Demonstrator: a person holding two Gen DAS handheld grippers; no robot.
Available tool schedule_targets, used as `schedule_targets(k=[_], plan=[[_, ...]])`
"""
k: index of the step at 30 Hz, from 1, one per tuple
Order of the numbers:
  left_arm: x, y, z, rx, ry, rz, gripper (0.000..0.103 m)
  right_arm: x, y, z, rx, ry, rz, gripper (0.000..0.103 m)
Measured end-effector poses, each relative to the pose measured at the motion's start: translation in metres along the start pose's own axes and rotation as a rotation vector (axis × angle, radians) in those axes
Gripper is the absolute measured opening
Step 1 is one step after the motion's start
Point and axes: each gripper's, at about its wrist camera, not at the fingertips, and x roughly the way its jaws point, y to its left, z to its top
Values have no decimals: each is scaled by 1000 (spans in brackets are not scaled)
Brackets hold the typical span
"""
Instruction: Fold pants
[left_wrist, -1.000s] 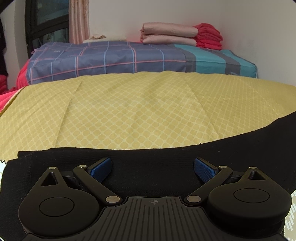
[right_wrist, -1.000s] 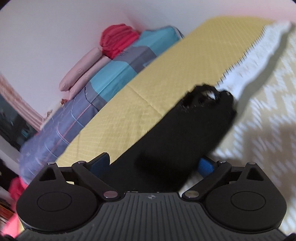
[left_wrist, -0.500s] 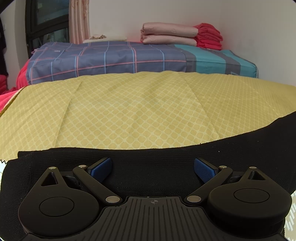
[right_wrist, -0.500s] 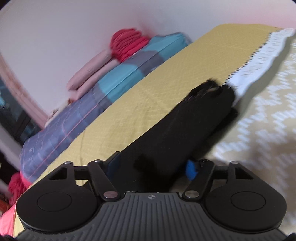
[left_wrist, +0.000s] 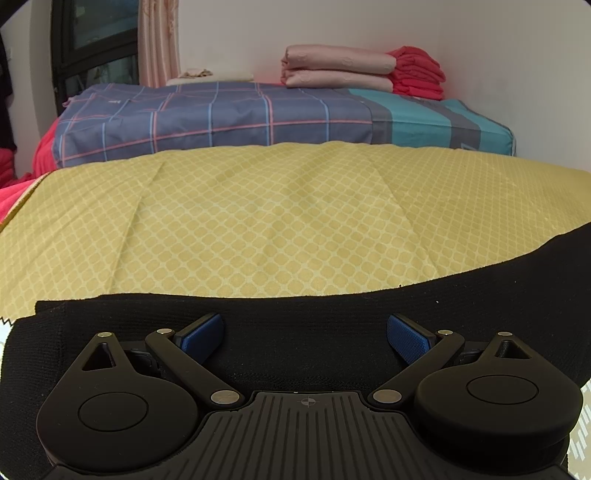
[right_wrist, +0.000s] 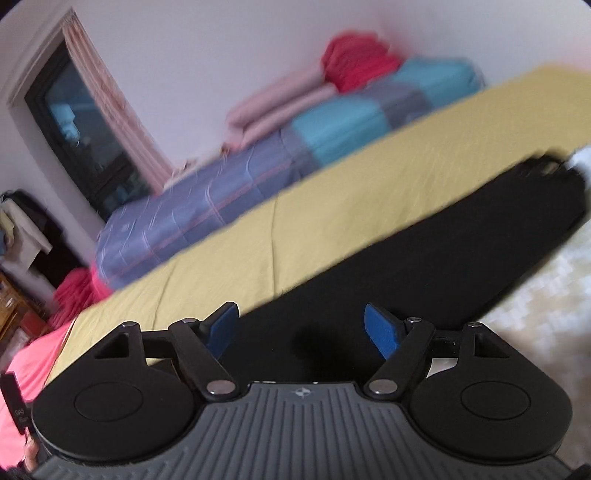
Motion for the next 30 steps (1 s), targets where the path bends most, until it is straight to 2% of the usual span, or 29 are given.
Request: schedule_targets(k=[2, 3, 4, 5, 6, 7, 8, 10, 13, 15, 17, 21, 23, 24, 27, 28, 29, 30], plan=[[0, 0, 0, 0, 0, 1, 103, 4, -28, 9, 75, -57, -14, 53], [0, 0, 0, 0, 0, 1, 103, 2, -41, 15, 106, -94, -66, 47], [0, 0, 0, 0, 0, 0, 103, -2, -50, 21, 130, -140, -164, 34], [0, 0, 0, 1, 0, 1, 103, -11, -57, 26, 169, -188, -249, 40], [0, 0, 0, 0, 0, 1, 103, -23, -63, 30, 214, -234, -289, 47], [0, 0, 0, 0, 0, 1, 103, -35, -66, 31, 253, -274, -285, 71], [0, 0, 0, 1, 0, 1, 103, -47, -68, 31, 282, -301, -274, 85], [0, 0, 0, 1, 0, 1, 103, -64, -70, 30, 312, -290, -262, 85], [0, 0, 0, 1, 0, 1, 103, -70, -77, 29, 389, -154, -266, 85], [0, 0, 0, 1, 0, 1, 103, -64, -86, 22, 436, -47, -206, 85], [0, 0, 0, 1, 0, 1, 103, -50, -91, 18, 464, 18, -165, 85], [0, 0, 0, 1, 0, 0, 103, -29, -94, 27, 464, -1, -133, 86], [0, 0, 0, 1, 0, 0, 103, -20, -100, 35, 484, -16, -79, 99], [0, 0, 0, 1, 0, 0, 103, -15, -103, 40, 494, -22, -37, 98], [0, 0, 0, 0, 0, 0, 103, -4, -104, 48, 490, -55, -34, 94], [0, 0, 0, 0, 0, 0, 103, -2, -102, 48, 471, -76, -37, 89], [0, 0, 0, 0, 0, 0, 103, 2, -104, 47, 468, -97, -43, 77], [0, 0, 0, 1, 1, 0, 103, 3, -105, 44, 485, -110, -57, 70]])
